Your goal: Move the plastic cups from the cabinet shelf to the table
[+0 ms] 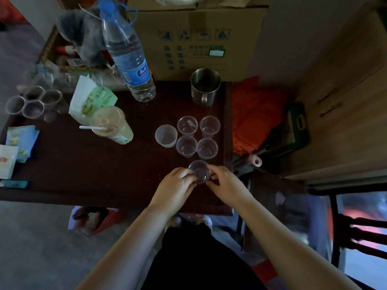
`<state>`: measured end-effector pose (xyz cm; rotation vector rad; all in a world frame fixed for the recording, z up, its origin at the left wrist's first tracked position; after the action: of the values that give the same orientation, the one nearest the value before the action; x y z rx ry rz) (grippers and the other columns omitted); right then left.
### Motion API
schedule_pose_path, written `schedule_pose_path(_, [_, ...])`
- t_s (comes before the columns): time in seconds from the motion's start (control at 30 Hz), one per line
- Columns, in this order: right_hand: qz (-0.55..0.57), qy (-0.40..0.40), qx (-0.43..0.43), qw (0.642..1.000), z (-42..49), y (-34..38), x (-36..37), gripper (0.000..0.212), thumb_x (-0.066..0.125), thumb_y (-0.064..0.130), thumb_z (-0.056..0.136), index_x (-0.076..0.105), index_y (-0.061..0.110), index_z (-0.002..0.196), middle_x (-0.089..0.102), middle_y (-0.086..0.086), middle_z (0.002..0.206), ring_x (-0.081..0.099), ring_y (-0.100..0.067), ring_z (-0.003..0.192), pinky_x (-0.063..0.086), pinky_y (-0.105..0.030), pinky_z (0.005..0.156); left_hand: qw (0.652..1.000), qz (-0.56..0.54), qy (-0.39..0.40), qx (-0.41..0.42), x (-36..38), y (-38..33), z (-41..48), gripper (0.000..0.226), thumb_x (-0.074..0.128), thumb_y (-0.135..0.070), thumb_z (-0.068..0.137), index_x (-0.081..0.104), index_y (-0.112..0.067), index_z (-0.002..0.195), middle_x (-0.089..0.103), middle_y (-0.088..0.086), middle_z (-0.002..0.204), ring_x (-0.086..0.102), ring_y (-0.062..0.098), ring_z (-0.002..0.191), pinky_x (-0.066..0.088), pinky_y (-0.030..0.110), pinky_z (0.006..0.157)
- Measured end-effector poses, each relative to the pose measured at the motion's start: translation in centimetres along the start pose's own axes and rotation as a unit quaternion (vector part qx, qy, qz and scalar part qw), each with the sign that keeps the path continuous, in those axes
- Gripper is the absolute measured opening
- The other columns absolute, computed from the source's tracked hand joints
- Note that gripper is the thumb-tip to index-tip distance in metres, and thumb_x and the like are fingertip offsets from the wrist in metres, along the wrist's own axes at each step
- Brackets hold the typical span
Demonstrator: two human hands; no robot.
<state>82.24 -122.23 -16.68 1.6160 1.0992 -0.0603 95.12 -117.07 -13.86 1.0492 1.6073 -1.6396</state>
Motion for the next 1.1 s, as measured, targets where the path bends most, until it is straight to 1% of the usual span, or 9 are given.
schedule_pose_path(0.07, [-0.003, -0.007, 0.011, 1.000, 0.4, -0.3, 0.0, 0.045, 0.063, 0.021, 0.086, 0.050, 0.029, 0.128, 0.055, 0.002, 0.115, 0.059, -0.011, 0.103, 0.048, -0.025, 0.084, 1.000, 0.002, 0.009, 0.002, 0.3, 0.2, 0.5, 0.020, 0.064, -0.016, 0.084, 0.066, -0.014, 0.104, 0.061, -0.002, 0.109, 0.054, 0.018, 0.103, 0.045, 0.025, 0.081])
schedule_pose_path(0.17, [0.005, -0.015, 0.032, 0.999, 0.9, -0.8, 0.3, 0.047, 0.063, 0.021, 0.086, 0.049, 0.028, 0.130, 0.055, 0.002, 0.120, 0.058, -0.010, 0.102, 0.049, -0.025, 0.084, 1.000, 0.002, 0.018, 0.008, 0.5, 0.5, 0.9, 0.023, 0.065, -0.013, 0.083, 0.065, -0.014, 0.105, 0.061, -0.001, 0.110, 0.054, 0.020, 0.104, 0.048, 0.030, 0.081])
schedule_pose_path(0.3, [0.015, -0.016, 0.048, 0.999, 1.3, -1.2, 1.0, 0.049, 0.063, 0.021, 0.086, 0.047, 0.032, 0.130, 0.053, 0.004, 0.121, 0.057, -0.008, 0.102, 0.049, -0.027, 0.085, 0.999, 0.004, 0.031, 0.009, 0.7, 1.1, 1.0, 0.026, 0.063, -0.014, 0.084, 0.064, -0.013, 0.109, 0.059, 0.001, 0.116, 0.052, 0.022, 0.110, 0.048, 0.035, 0.085])
schedule_pose_path(0.43, [0.014, -0.019, 0.056, 0.998, 1.4, -1.4, 1.5, 0.055, 0.064, 0.020, 0.085, 0.043, 0.033, 0.135, 0.053, 0.003, 0.123, 0.056, -0.008, 0.100, 0.046, -0.023, 0.083, 0.999, 0.016, 0.049, 0.002, 1.1, 1.5, 1.0, 0.031, 0.062, -0.017, 0.085, 0.060, -0.012, 0.116, 0.055, 0.002, 0.124, 0.048, 0.022, 0.117, 0.045, 0.034, 0.090])
schedule_pose_path(0.5, [0.011, -0.021, 0.059, 0.998, 1.4, -1.6, 1.6, 0.058, 0.063, 0.020, 0.085, 0.041, 0.031, 0.137, 0.053, 0.002, 0.125, 0.057, -0.009, 0.102, 0.047, -0.025, 0.084, 0.998, 0.017, 0.052, 0.006, 1.3, 1.5, 0.9, 0.035, 0.062, -0.017, 0.085, 0.058, -0.013, 0.119, 0.054, 0.002, 0.126, 0.048, 0.021, 0.118, 0.045, 0.033, 0.091])
schedule_pose_path(0.6, [0.008, -0.020, 0.064, 0.998, 1.4, -1.7, 1.7, 0.060, 0.063, 0.021, 0.085, 0.038, 0.030, 0.139, 0.054, 0.002, 0.126, 0.057, -0.010, 0.104, 0.049, -0.028, 0.087, 0.998, 0.022, 0.053, 0.010, 1.4, 1.5, 0.8, 0.035, 0.062, -0.017, 0.085, 0.057, -0.014, 0.119, 0.050, 0.002, 0.130, 0.046, 0.022, 0.121, 0.047, 0.036, 0.092])
schedule_pose_path(0.87, [0.006, -0.033, 0.072, 0.997, 1.4, -1.6, 1.3, 0.057, 0.064, 0.023, 0.084, 0.041, 0.026, 0.136, 0.055, 0.003, 0.124, 0.056, -0.008, 0.102, 0.047, -0.024, 0.083, 0.998, 0.027, 0.049, -0.007, 1.3, 1.6, 0.3, 0.033, 0.060, -0.019, 0.086, 0.056, -0.015, 0.118, 0.041, 0.006, 0.140, 0.041, 0.023, 0.127, 0.047, 0.039, 0.094])
schedule_pose_path(1.0, [-0.004, -0.070, 0.065, 0.995, 0.6, -1.4, -0.1, 0.057, 0.064, 0.024, 0.084, 0.041, 0.022, 0.137, 0.054, 0.001, 0.126, 0.056, -0.010, 0.106, 0.048, -0.027, 0.085, 0.999, 0.020, 0.033, -0.024, 0.5, 1.2, -0.5, 0.037, 0.057, -0.023, 0.088, 0.052, -0.017, 0.124, 0.037, 0.003, 0.143, 0.039, 0.020, 0.128, 0.046, 0.039, 0.095])
schedule_pose_path(1.1, [-0.017, -0.107, 0.051, 0.993, -0.4, -1.0, -1.0, 0.053, 0.062, 0.026, 0.086, 0.042, 0.021, 0.135, 0.055, 0.000, 0.126, 0.056, -0.012, 0.108, 0.046, -0.025, 0.080, 0.999, 0.009, 0.011, -0.031, -0.6, 0.5, -1.2, 0.040, 0.054, -0.026, 0.090, 0.048, -0.017, 0.129, 0.037, 0.003, 0.143, 0.040, 0.020, 0.128, 0.047, 0.037, 0.095])
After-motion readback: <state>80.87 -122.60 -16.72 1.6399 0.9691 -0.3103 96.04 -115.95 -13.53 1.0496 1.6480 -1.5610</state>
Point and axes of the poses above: each hand's wrist, its own z-axis towards the middle knuckle, its own x-axis out of the palm, y = z × x, the point moved 7 cm from there along z, towards the middle knuckle
